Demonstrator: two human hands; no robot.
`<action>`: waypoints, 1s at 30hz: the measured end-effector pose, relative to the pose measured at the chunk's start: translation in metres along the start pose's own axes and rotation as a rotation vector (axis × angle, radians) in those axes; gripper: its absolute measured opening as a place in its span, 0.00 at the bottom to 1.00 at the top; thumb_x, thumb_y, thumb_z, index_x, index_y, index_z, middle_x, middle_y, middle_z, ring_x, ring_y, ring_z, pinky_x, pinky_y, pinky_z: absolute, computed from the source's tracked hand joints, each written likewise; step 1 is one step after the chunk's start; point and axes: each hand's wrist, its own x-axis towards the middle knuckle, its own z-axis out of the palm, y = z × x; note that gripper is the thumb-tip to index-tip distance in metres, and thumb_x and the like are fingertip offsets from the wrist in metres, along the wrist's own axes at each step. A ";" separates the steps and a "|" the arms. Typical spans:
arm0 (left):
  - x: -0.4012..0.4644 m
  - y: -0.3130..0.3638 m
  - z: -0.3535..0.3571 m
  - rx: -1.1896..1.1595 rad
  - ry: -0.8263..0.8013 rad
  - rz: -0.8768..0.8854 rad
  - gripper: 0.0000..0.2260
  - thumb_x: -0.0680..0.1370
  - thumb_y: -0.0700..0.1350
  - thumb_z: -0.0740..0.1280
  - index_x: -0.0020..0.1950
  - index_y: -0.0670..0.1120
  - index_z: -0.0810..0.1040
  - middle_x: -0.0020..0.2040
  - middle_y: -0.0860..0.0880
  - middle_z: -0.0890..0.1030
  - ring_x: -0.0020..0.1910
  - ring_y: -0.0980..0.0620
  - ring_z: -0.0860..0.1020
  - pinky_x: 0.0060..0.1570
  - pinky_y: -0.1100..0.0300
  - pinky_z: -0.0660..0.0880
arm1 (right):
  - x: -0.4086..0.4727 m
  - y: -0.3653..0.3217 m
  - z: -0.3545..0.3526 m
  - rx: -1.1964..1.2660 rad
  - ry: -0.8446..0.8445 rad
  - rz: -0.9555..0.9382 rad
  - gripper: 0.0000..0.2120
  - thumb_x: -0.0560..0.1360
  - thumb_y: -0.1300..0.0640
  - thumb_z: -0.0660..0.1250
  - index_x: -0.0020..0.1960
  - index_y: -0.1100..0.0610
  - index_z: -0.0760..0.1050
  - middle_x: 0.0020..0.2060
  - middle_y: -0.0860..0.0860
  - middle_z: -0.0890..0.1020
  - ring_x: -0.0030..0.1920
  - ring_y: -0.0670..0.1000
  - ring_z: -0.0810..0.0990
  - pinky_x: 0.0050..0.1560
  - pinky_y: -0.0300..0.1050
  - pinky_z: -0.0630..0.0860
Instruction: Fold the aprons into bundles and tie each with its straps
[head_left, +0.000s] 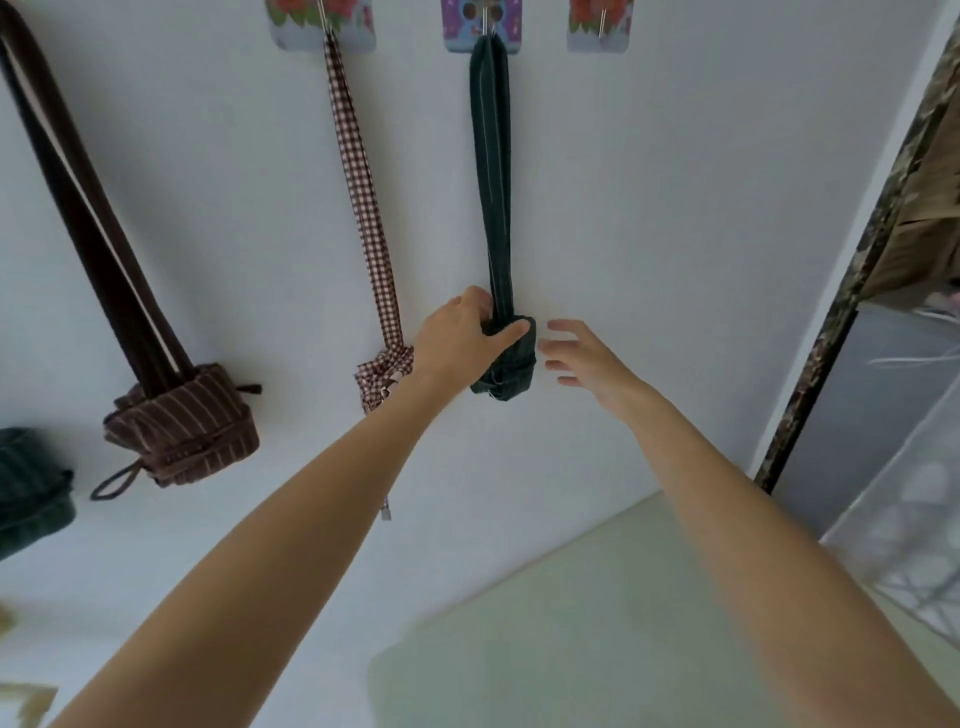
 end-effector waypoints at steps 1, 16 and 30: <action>0.000 0.001 0.003 -0.015 0.016 -0.007 0.21 0.73 0.62 0.66 0.56 0.47 0.73 0.53 0.51 0.80 0.51 0.51 0.78 0.49 0.55 0.75 | -0.002 0.005 0.005 0.056 -0.008 -0.005 0.21 0.76 0.52 0.66 0.67 0.49 0.65 0.58 0.51 0.77 0.58 0.52 0.77 0.62 0.50 0.72; -0.014 -0.033 0.035 -0.030 0.088 0.173 0.02 0.73 0.35 0.68 0.43 0.39 0.76 0.46 0.43 0.79 0.43 0.45 0.78 0.43 0.50 0.76 | 0.015 0.044 0.035 -0.482 0.348 -0.511 0.26 0.69 0.49 0.73 0.60 0.56 0.65 0.53 0.52 0.74 0.49 0.50 0.74 0.46 0.48 0.75; -0.027 -0.018 0.000 -0.308 0.111 0.096 0.07 0.76 0.42 0.66 0.53 0.46 0.78 0.51 0.53 0.80 0.51 0.58 0.76 0.53 0.58 0.75 | -0.024 -0.003 0.030 -0.600 0.474 -0.655 0.17 0.75 0.56 0.67 0.62 0.57 0.72 0.57 0.52 0.78 0.59 0.56 0.74 0.60 0.51 0.69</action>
